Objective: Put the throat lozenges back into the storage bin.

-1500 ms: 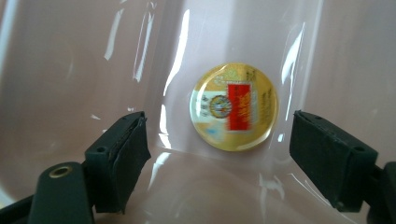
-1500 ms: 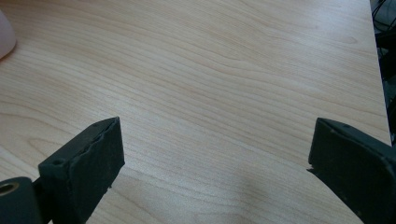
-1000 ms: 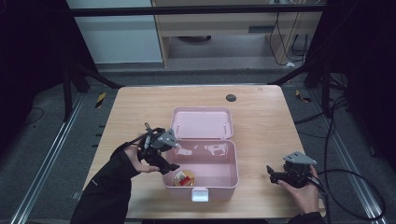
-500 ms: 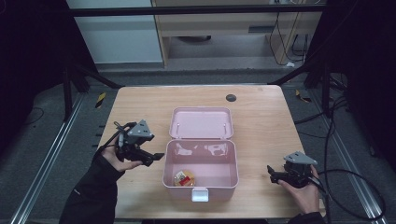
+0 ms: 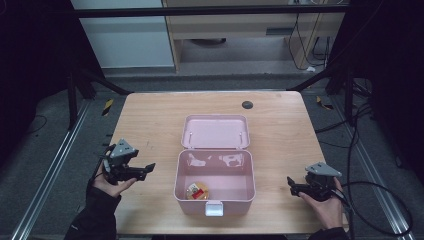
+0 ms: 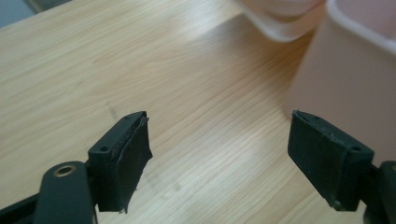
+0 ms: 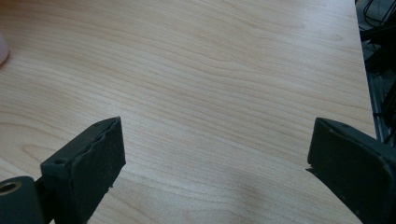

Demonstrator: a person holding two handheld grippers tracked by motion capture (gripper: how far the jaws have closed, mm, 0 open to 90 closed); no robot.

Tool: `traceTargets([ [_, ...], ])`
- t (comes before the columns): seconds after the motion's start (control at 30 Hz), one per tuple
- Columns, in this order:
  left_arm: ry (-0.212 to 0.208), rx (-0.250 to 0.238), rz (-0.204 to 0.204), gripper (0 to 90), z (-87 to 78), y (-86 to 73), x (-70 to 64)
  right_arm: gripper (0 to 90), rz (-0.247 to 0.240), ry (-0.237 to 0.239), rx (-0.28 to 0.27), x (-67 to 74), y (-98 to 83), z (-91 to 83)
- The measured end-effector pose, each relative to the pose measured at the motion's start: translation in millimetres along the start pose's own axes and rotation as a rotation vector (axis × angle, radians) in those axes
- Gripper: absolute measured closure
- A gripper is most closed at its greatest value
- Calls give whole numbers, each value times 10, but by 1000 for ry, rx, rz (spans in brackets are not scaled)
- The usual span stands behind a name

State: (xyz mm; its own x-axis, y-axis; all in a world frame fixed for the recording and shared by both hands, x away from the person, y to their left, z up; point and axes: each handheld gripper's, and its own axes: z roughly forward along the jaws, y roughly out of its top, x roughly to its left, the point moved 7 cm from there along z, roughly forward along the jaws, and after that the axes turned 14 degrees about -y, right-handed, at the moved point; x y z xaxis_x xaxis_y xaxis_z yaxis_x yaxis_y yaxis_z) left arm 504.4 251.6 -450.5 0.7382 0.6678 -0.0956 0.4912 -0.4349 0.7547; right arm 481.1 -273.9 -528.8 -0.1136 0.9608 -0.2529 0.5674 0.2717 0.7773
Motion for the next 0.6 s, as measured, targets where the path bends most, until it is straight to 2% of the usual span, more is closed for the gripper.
traceTargets([
  [0.3, 126, -46, -184, 186, 17, -485, 325, 41, 11, 0, 5, -6, -13, 7],
  [0.5, 203, -52, -273, 180, -30, -736, 490, 39, 17, -1, 11, -17, -31, 5],
  [0.6, 223, -48, -307, 180, -29, -820, 536, 39, 20, 1, 11, -15, -40, 7],
])
